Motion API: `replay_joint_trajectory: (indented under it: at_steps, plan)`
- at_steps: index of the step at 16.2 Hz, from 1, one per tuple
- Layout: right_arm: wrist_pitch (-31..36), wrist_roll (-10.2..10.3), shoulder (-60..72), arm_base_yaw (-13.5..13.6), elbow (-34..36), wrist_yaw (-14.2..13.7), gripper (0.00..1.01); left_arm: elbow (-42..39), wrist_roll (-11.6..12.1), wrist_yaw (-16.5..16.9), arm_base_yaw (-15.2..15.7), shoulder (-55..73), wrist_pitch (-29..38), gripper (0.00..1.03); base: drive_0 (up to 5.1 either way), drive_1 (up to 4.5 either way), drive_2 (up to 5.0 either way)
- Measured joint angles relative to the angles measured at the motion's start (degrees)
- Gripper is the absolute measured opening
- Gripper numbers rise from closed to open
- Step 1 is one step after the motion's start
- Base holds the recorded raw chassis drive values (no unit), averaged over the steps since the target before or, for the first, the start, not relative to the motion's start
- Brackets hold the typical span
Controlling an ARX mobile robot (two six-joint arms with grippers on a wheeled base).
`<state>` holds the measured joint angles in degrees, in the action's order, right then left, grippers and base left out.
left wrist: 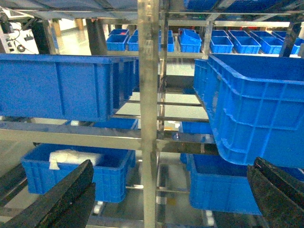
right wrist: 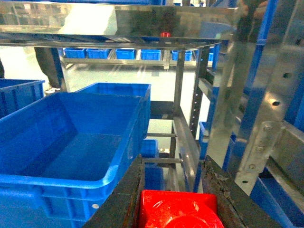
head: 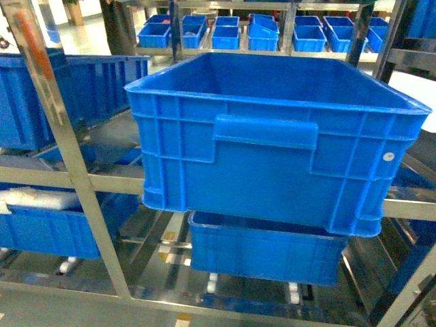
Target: Pick red block from blue box to shelf
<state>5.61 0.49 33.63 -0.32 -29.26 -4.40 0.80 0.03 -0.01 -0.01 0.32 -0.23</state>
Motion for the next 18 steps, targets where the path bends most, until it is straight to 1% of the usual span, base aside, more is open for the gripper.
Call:
replay_joint_trajectory:
  at_steps: [18]
  plan:
    - [0.04, 0.0, 0.02, 0.26, 0.0, 0.09, 0.29, 0.0, 0.0, -0.07, 0.0, 0.0, 0.02, 0.98, 0.0, 0.0, 0.0]
